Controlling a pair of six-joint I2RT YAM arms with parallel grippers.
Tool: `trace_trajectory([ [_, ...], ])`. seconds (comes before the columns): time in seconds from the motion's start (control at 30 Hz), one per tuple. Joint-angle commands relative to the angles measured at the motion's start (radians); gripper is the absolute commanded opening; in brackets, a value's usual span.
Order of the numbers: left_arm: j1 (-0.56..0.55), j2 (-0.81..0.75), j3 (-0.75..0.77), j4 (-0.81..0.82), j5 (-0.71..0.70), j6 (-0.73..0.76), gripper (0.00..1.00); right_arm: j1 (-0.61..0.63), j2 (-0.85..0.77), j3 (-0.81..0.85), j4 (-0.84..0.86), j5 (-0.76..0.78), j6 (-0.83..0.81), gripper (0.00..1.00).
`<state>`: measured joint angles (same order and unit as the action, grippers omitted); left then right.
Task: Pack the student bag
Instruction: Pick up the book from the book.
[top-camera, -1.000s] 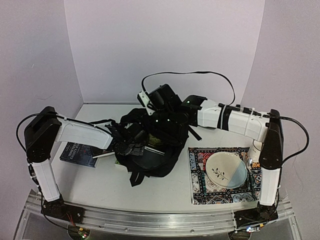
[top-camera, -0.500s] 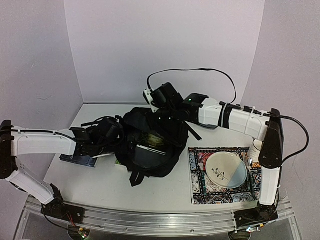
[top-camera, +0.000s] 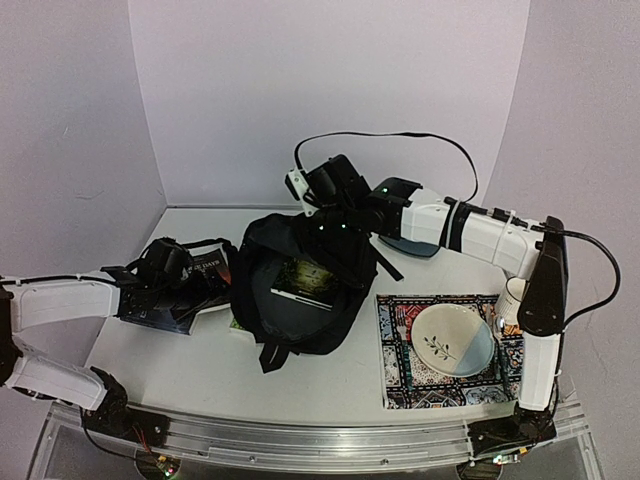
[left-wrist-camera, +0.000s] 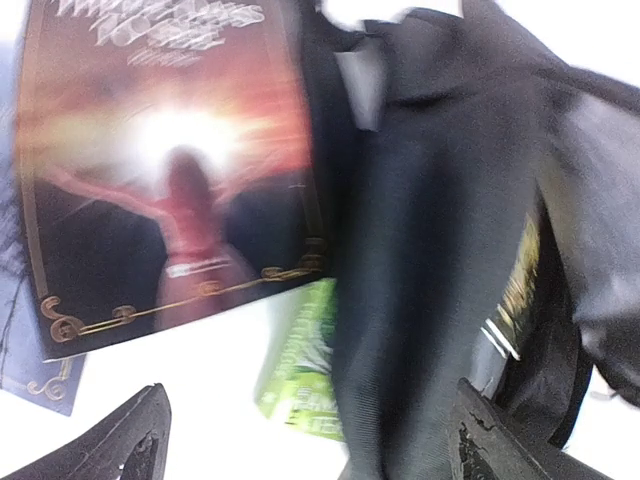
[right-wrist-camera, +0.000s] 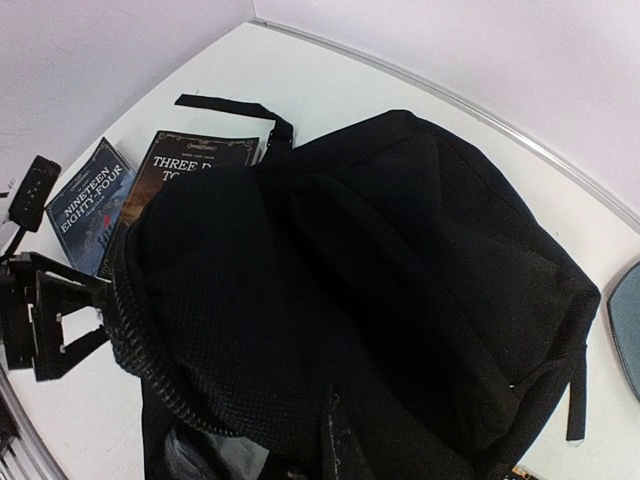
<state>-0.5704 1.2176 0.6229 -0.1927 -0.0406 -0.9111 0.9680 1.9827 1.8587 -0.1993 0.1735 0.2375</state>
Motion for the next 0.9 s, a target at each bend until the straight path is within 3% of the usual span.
trace_trajectory([
  [0.0, 0.081, -0.026, -0.048, 0.102, 0.154, -0.146, 0.96, 0.003, -0.030, 0.033, 0.026, -0.022, 0.006, 0.00],
  [0.23, 0.093, -0.056, -0.153, 0.169, 0.137, -0.419, 0.93, 0.002, -0.039, 0.021, 0.027, -0.029, 0.008, 0.00],
  [0.53, 0.093, 0.012, -0.202, 0.357, 0.003, -0.623, 0.88, 0.003, -0.045, 0.012, 0.036, -0.036, 0.007, 0.00],
  [0.87, 0.093, 0.180, -0.167, 0.417, -0.089, -0.762, 0.79, 0.004, -0.050, 0.017, 0.040, -0.043, 0.004, 0.00],
])
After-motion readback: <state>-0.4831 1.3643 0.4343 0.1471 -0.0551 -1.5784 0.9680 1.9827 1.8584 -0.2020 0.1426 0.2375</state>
